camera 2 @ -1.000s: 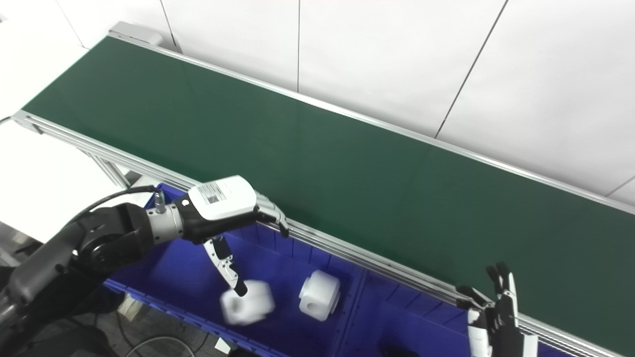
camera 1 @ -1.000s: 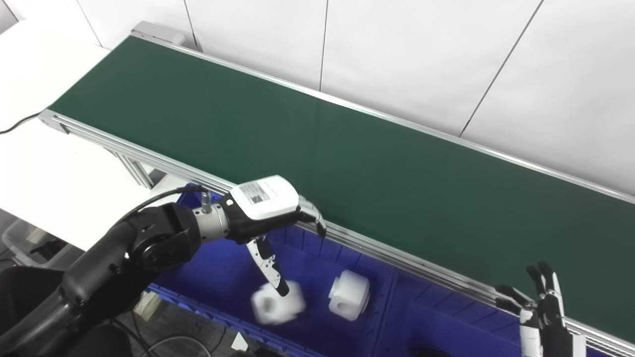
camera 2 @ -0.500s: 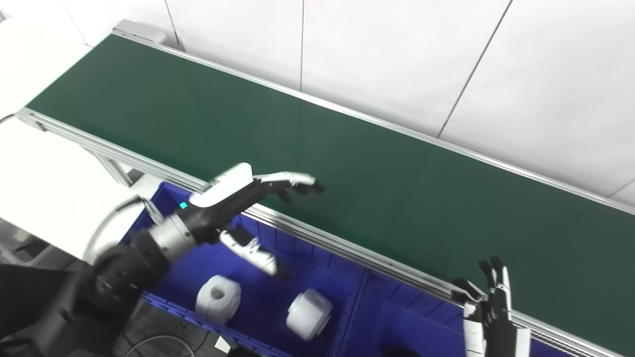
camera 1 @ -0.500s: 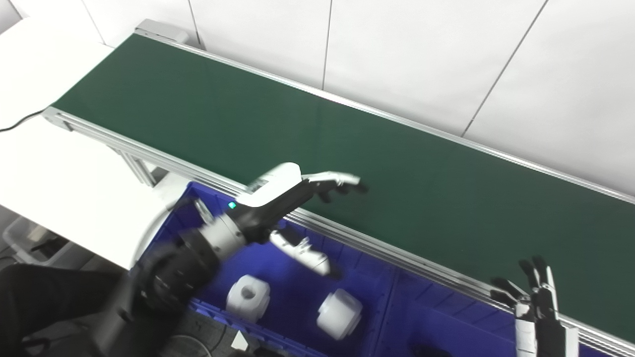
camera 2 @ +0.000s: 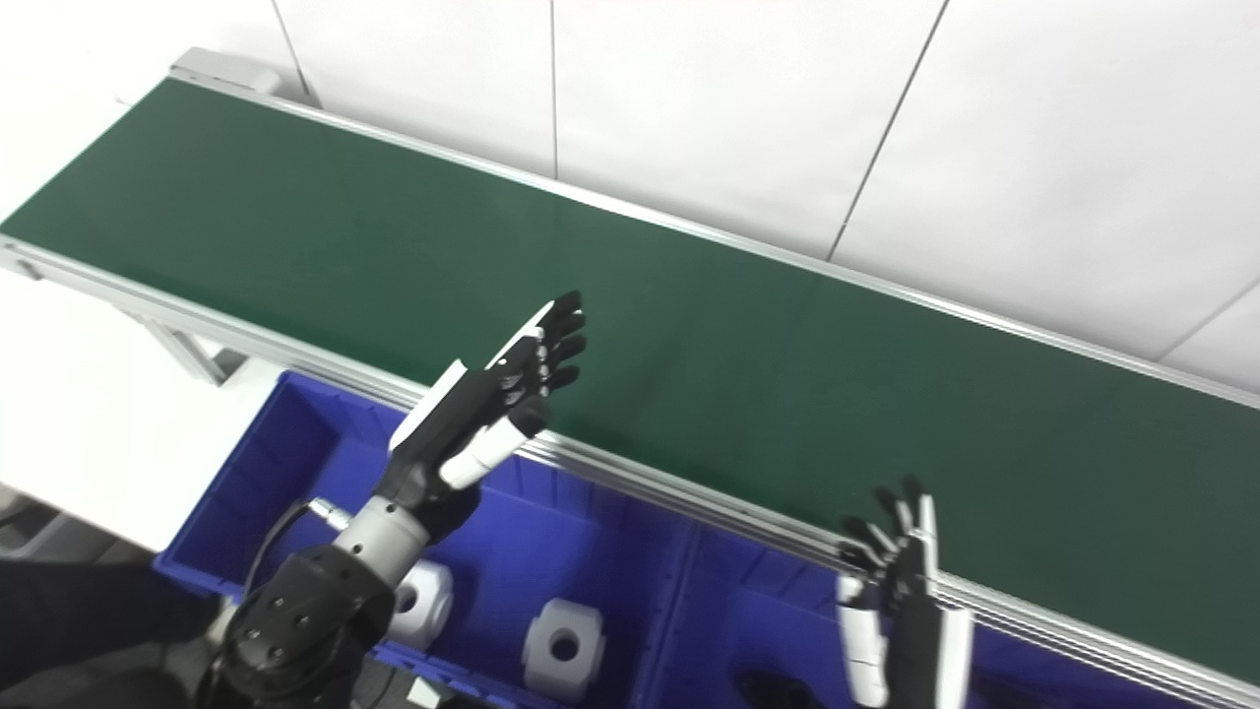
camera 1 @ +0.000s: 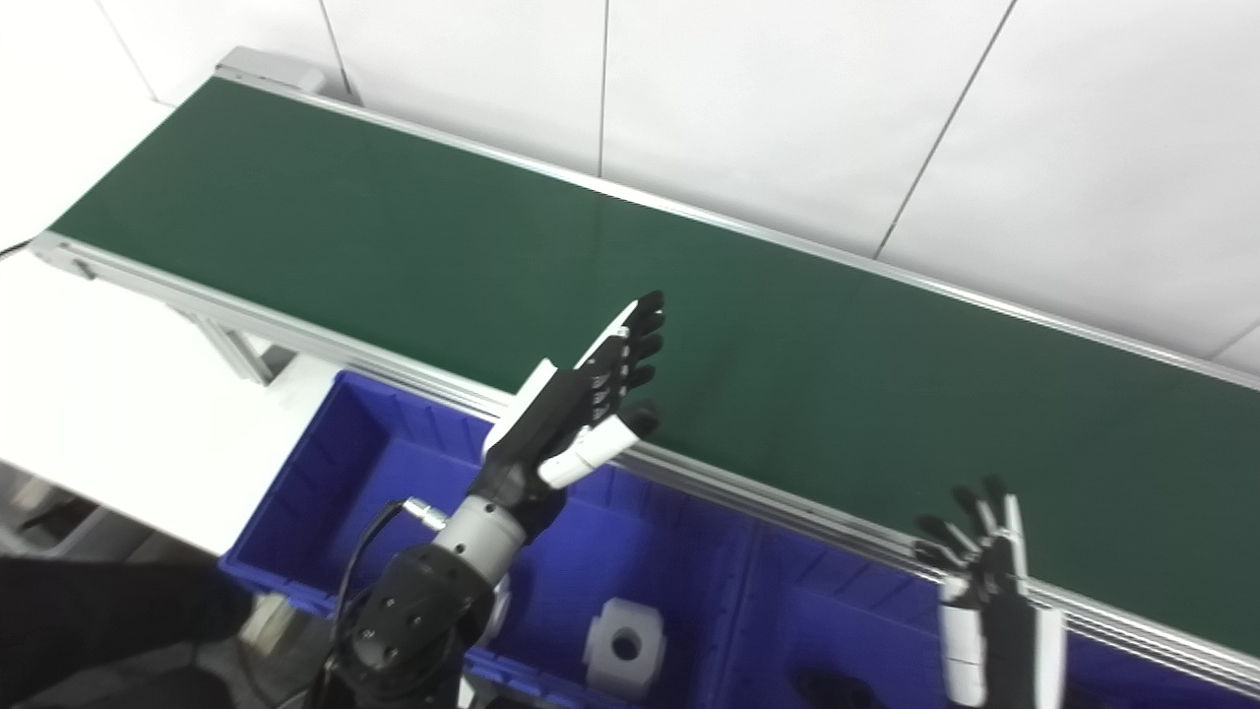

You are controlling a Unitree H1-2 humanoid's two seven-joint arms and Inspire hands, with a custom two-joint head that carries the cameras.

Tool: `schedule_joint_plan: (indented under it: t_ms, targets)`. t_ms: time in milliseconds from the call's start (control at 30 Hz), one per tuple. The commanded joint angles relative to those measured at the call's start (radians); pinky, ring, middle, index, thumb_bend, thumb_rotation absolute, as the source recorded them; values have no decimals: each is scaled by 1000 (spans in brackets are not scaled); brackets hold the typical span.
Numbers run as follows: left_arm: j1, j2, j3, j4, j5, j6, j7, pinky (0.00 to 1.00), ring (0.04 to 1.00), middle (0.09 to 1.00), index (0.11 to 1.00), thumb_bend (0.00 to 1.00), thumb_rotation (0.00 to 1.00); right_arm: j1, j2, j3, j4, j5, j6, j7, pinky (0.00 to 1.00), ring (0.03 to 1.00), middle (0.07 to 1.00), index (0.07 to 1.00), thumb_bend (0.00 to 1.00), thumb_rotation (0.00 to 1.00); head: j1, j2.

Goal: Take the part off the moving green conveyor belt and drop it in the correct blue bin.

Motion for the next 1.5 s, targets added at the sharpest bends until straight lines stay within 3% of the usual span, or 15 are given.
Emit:
schedule_joint_plan:
  t_ms: [0, 233, 433, 567, 800, 933, 967, 1133, 1467]
  targets:
    - [13, -5, -2, -47, -29, 13, 20, 971, 998, 1000, 1000, 879, 792, 7, 24, 20, -9, -18, -47, -22, 692, 773, 896, 957, 773, 1000, -42, 1]
    - [72, 49, 39, -56, -111, -8, 35, 1000, 1000, 1000, 1000, 853, 822, 15, 86, 68, -10, -56, -12, -49, 706, 789, 914, 944, 824, 973, -185, 16]
    - [47, 130, 68, 83, -78, -180, 41, 1000, 1000, 1000, 1000, 837, 876, 2, 109, 91, 9, -125, -9, -90, 725, 802, 924, 943, 734, 971, -295, 33]
    - [22, 157, 68, 135, -56, -233, 52, 1000, 1000, 1000, 1000, 838, 886, -5, 112, 99, 27, -143, -11, -107, 720, 795, 925, 947, 708, 974, -346, 32]
    - [1, 162, 94, 159, -94, -231, 61, 1000, 1000, 1000, 1000, 837, 861, -15, 131, 110, 61, -163, -19, -142, 709, 777, 929, 930, 695, 973, -436, 27]
    - [-6, 174, 116, 169, -172, -220, 39, 1000, 1000, 1000, 1000, 837, 811, -25, 143, 124, 84, -184, -18, -164, 661, 764, 924, 934, 717, 986, -493, 21]
    - [-8, 180, 121, 173, -185, -222, 35, 1000, 1000, 1000, 1000, 834, 801, -29, 147, 129, 93, -186, -19, -169, 635, 756, 924, 936, 730, 991, -534, 12]
    - [-14, 197, 133, 179, -218, -221, 37, 1000, 1000, 1000, 1000, 852, 801, -45, 158, 143, 133, -203, -22, -190, 585, 733, 903, 941, 767, 994, -569, -13]
    - [-14, 211, 151, 197, -235, -238, 36, 1000, 1000, 1000, 1000, 887, 793, -55, 165, 156, 191, -241, -17, -245, 642, 742, 912, 924, 806, 1000, -632, -82]
